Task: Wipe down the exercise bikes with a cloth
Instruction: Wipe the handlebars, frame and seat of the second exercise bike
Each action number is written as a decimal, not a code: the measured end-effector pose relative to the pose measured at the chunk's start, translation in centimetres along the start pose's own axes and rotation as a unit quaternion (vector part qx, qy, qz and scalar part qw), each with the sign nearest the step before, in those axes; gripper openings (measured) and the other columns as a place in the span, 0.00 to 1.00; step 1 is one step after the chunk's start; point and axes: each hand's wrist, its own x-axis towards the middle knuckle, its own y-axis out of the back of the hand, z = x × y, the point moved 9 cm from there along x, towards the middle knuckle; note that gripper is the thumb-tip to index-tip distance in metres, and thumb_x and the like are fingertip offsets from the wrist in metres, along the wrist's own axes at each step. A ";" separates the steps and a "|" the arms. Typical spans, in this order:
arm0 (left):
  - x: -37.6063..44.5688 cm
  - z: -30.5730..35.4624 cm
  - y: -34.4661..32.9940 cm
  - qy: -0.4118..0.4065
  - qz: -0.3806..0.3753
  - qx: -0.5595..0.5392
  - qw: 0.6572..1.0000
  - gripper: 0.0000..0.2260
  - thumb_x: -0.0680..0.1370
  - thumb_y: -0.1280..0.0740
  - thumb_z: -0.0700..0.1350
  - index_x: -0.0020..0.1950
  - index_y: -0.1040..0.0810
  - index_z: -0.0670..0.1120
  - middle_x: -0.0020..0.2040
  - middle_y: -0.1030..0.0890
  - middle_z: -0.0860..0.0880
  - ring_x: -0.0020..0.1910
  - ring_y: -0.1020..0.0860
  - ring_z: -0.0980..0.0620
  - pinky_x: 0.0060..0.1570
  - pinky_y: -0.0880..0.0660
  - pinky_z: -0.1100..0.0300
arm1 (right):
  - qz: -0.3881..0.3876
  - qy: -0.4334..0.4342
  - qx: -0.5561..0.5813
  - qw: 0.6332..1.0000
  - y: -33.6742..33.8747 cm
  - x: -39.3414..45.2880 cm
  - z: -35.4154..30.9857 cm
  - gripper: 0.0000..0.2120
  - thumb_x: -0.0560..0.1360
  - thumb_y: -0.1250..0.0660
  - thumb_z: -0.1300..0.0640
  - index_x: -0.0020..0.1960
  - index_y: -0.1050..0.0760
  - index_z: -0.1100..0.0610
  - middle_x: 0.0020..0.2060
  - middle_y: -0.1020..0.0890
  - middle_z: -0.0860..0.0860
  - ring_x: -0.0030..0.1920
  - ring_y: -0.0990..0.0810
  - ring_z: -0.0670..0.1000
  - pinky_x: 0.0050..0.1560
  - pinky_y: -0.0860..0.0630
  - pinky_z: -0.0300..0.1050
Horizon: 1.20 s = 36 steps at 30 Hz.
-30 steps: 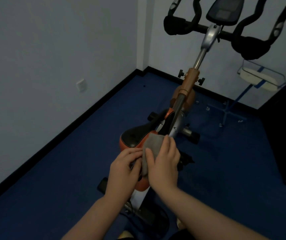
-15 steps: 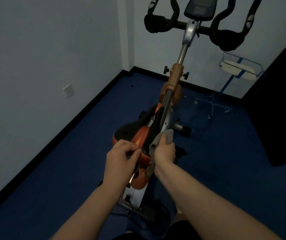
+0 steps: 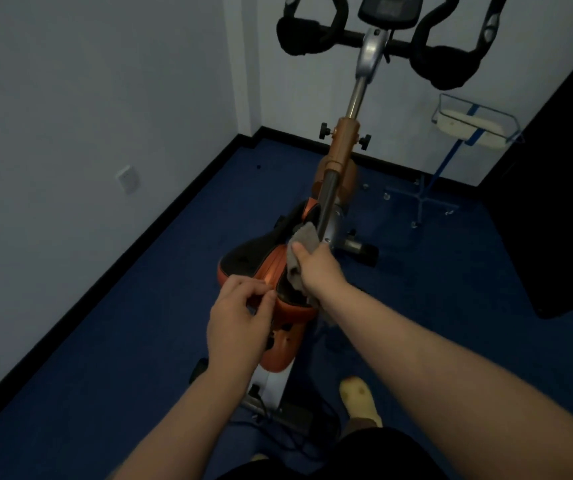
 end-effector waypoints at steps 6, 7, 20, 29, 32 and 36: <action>-0.1 0.7 0.4 -0.025 0.017 0.024 0.999 0.03 0.74 0.27 0.40 0.45 0.16 0.47 0.45 0.22 0.57 0.45 0.23 0.60 0.41 0.25 0.63 | 0.049 0.140 -0.284 0.947 -2.1 -2.6 -1.5 0.38 0.79 0.47 0.39 0.78 0.59 0.58 0.75 0.46 0.57 0.71 0.40 0.61 0.65 0.34 0.60; 0.1 0.7 0.3 -0.014 0.023 0.027 0.999 0.03 0.74 0.27 0.40 0.45 0.16 0.47 0.44 0.22 0.57 0.43 0.23 0.59 0.40 0.24 0.61 | 0.047 0.135 -0.285 0.948 -2.0 -1.6 -1.6 0.38 0.80 0.48 0.40 0.78 0.60 0.59 0.75 0.45 0.58 0.71 0.39 0.61 0.64 0.33 0.59; 0.6 3.0 -1.5 -0.013 0.088 0.147 0.985 0.05 0.73 0.27 0.39 0.46 0.17 0.47 0.44 0.23 0.53 0.40 0.25 0.54 0.36 0.27 0.51 | 0.009 0.258 -0.248 0.934 -1.9 0.9 -2.1 0.31 0.81 0.52 0.41 0.79 0.55 0.53 0.78 0.59 0.54 0.77 0.55 0.56 0.74 0.46 0.57; 0.8 3.1 -2.4 0.103 0.171 0.196 0.960 0.03 0.73 0.31 0.41 0.40 0.23 0.47 0.42 0.27 0.53 0.40 0.29 0.52 0.39 0.29 0.50 | -0.011 0.386 -0.401 0.830 -0.8 7.7 -8.0 0.28 0.82 0.55 0.41 0.78 0.48 0.51 0.78 0.46 0.51 0.78 0.53 0.54 0.74 0.55 0.62; 0.7 3.4 -3.8 0.147 0.209 0.254 0.933 0.02 0.73 0.36 0.44 0.41 0.28 0.51 0.42 0.29 0.54 0.40 0.33 0.52 0.40 0.34 0.53 | -0.081 0.509 -0.383 0.767 -1.5 4.3 -6.0 0.29 0.79 0.59 0.37 0.77 0.47 0.44 0.78 0.46 0.46 0.78 0.55 0.49 0.74 0.61 0.60; 0.6 3.5 -4.4 0.117 0.264 0.269 0.919 0.07 0.72 0.41 0.46 0.42 0.23 0.48 0.42 0.26 0.51 0.41 0.31 0.50 0.40 0.35 0.53 | -0.126 0.561 -0.388 0.720 -1.6 5.7 -7.9 0.25 0.80 0.55 0.38 0.72 0.35 0.44 0.72 0.34 0.44 0.75 0.45 0.49 0.75 0.57 0.59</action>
